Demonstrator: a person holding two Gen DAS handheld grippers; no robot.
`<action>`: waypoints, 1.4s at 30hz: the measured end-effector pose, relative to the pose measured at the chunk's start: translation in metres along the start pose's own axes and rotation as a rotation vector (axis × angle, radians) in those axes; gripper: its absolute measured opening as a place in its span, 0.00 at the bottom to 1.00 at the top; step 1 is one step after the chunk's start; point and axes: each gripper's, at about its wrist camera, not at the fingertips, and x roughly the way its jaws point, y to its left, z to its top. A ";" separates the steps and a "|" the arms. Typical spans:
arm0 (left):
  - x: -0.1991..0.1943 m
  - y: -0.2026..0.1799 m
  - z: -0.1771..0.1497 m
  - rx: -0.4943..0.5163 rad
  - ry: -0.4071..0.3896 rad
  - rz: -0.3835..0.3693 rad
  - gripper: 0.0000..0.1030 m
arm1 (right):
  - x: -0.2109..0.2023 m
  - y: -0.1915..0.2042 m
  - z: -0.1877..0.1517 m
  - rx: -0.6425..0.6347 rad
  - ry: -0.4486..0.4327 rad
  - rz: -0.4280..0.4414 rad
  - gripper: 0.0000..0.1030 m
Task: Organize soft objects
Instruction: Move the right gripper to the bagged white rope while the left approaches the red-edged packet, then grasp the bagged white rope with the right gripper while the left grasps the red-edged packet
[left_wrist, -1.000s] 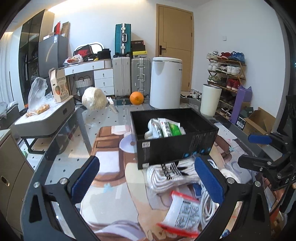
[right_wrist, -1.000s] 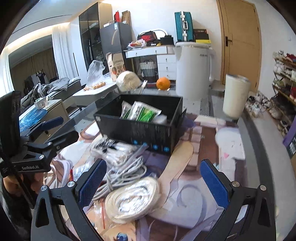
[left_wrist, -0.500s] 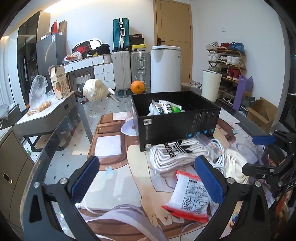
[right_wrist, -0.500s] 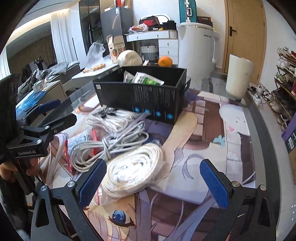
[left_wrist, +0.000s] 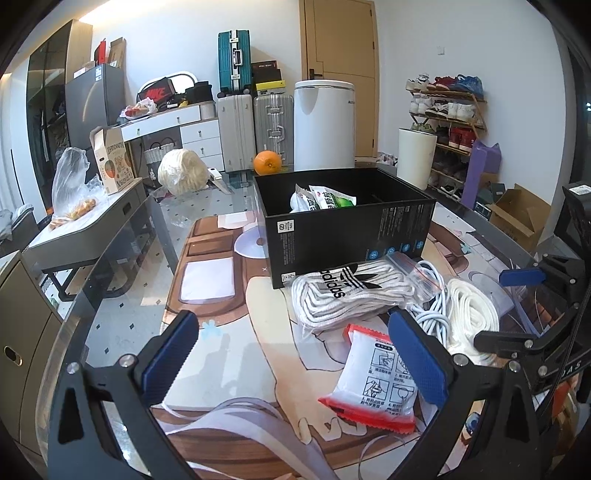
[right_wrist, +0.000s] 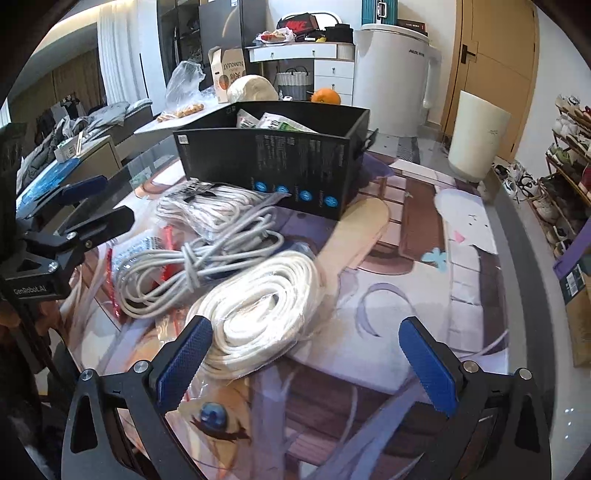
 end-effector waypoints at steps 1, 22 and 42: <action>0.000 -0.001 0.000 0.002 0.001 -0.001 1.00 | -0.001 -0.002 0.000 -0.001 0.002 -0.005 0.99; 0.009 -0.013 -0.001 0.082 0.067 -0.007 1.00 | -0.008 -0.022 0.005 0.099 -0.008 0.014 0.99; 0.016 -0.033 -0.003 0.177 0.131 -0.092 1.00 | 0.015 -0.004 0.006 0.087 0.033 -0.003 0.99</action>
